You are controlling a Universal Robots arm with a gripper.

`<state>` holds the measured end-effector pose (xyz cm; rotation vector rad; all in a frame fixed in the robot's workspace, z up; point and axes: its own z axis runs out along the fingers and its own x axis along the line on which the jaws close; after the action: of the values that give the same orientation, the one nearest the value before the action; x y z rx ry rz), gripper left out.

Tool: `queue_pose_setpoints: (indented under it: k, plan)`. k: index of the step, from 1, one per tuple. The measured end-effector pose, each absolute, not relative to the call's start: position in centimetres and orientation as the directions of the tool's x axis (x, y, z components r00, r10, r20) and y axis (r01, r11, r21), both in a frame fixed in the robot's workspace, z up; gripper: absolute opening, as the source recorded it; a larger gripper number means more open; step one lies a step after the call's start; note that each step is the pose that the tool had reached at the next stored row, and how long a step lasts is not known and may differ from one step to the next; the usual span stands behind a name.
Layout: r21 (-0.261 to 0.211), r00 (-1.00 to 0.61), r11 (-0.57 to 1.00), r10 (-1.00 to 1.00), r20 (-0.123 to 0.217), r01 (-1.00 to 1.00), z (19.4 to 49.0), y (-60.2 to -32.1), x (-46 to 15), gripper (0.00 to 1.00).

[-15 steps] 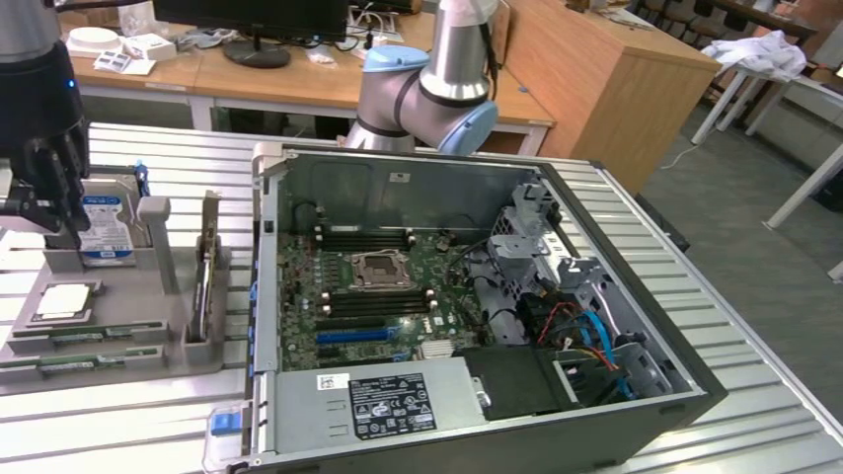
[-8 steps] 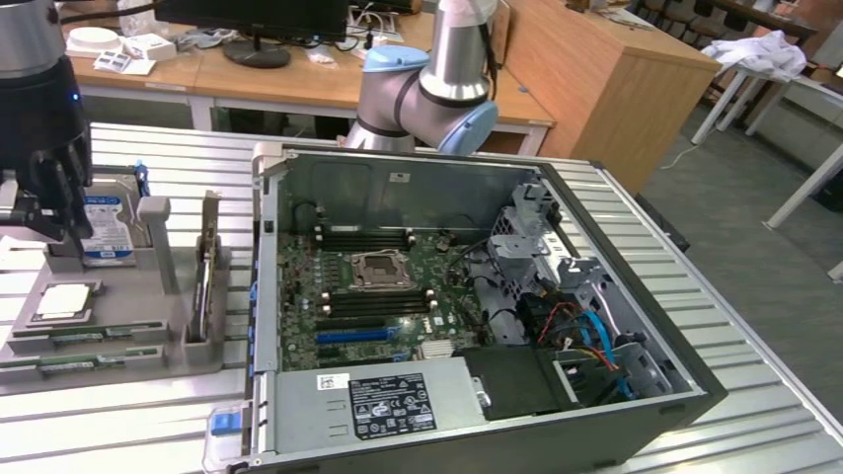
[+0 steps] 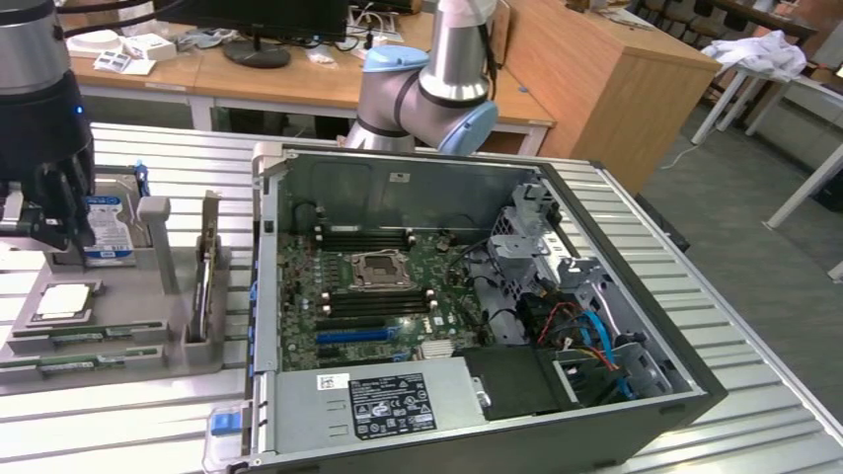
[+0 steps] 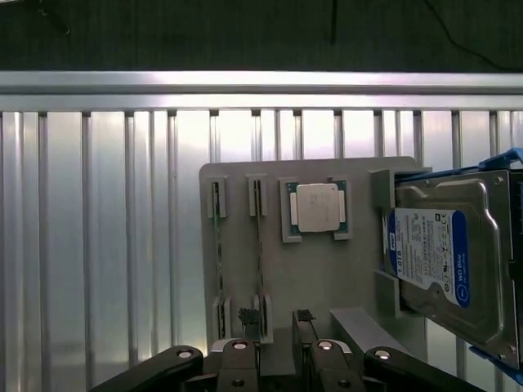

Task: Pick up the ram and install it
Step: 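Pick up the ram and move it above insertion slot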

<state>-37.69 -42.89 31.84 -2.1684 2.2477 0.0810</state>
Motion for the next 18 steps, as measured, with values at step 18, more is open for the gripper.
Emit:
queue_pose_setpoints:
  k: [18]
  plan:
    - [0.025, -0.035, 0.034, -0.998, -0.049, -0.999, 29.6, -42.9, -37.7, 0.30]
